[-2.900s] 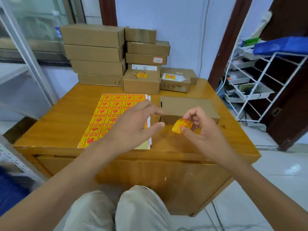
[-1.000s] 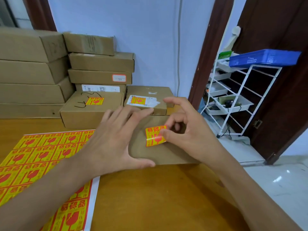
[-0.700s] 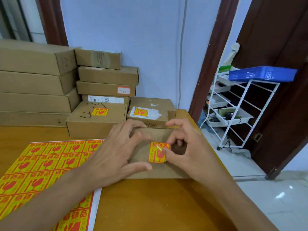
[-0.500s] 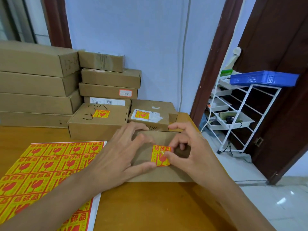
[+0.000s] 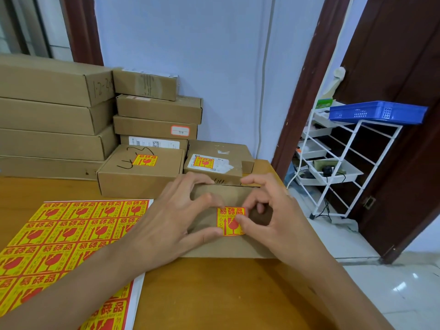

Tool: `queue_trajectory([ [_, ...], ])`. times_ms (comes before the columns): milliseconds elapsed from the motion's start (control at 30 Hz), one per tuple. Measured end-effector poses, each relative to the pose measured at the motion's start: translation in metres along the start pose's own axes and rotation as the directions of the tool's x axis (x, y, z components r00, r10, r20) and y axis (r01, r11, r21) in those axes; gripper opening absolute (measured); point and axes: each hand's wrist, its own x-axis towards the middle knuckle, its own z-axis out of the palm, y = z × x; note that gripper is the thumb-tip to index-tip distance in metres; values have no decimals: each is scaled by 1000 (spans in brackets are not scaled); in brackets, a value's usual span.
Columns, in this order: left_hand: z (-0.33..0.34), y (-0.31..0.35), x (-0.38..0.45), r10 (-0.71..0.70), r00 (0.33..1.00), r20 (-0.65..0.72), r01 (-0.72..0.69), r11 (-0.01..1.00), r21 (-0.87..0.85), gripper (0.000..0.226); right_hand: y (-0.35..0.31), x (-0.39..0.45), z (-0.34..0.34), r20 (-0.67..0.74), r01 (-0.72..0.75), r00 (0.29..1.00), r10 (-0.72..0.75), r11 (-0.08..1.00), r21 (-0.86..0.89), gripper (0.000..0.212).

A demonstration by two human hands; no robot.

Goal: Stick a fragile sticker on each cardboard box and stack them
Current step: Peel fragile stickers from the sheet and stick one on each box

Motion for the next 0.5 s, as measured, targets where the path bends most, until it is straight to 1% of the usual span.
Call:
queue_trajectory([
  [100, 0, 0, 0, 10, 1000, 2, -10, 1000, 21, 37, 1, -2, 0, -6, 10, 1000, -10, 999, -41, 53],
  [333, 1, 1, 2, 15, 1000, 9, -15, 999, 45, 38, 2, -3, -1, -8, 57, 998, -58, 995, -79, 48],
  [500, 1, 2, 2, 9, 1000, 9, -10, 999, 45, 39, 5, -5, -1, 17, 60, 998, -57, 985, -160, 42],
])
